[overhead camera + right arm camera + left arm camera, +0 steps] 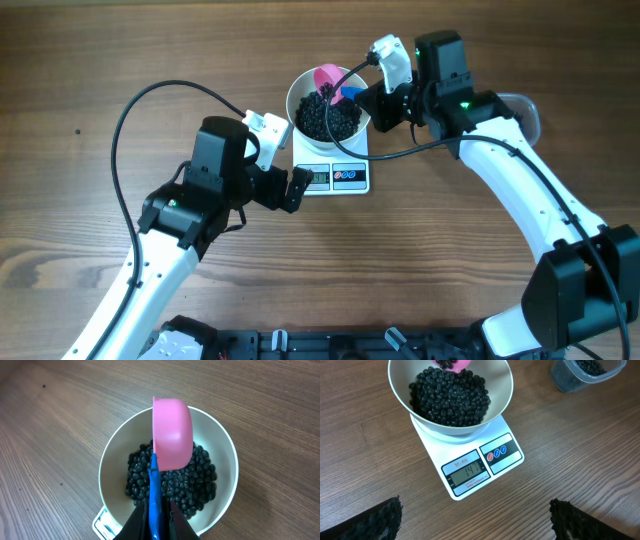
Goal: Scoop item into bowl and weigh 150g on scale
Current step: 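Tilt the scoop slightly to trickle beans into the bowl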
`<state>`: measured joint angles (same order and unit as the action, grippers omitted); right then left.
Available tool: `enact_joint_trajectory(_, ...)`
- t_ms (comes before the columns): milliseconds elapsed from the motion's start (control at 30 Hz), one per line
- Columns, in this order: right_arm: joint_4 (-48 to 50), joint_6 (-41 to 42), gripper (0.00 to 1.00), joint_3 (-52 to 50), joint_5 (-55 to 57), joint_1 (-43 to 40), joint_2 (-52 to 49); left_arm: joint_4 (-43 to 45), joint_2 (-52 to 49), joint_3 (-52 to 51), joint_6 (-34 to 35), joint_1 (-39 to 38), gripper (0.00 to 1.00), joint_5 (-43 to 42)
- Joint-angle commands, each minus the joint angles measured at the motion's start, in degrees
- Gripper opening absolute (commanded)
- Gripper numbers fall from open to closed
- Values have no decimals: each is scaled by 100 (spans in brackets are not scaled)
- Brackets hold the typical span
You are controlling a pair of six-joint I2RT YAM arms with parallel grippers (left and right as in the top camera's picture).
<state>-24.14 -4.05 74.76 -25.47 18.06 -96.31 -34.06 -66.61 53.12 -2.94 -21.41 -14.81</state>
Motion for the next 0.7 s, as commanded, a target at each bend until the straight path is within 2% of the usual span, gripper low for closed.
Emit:
enact_joint_trajectory(0, 35, -111, 4, 55, 605, -2, 129, 15, -15, 72, -116, -17, 100, 35)
enact_joint_trajectory(133, 39, -339, 4, 55, 590, -2, 129, 13, -15, 72, -116, -17, 100, 35)
enact_joint_trajectory(233, 37, -317, 4, 55, 63, -2, 129, 15, -15, 72, -116, -17, 100, 35)
enact_joint_trajectory(400, 96, 282, 4, 55, -79, -2, 129, 13, -15, 72, -116, -17, 100, 35)
enact_joint_trajectory(500, 87, 63, 4, 55, 168, -2, 129, 15, -15, 72, -116, -17, 100, 35)
enact_joint_trajectory(667, 81, 422, 4, 55, -28, -2, 129, 15, -15, 72, -114, -17, 100, 35)
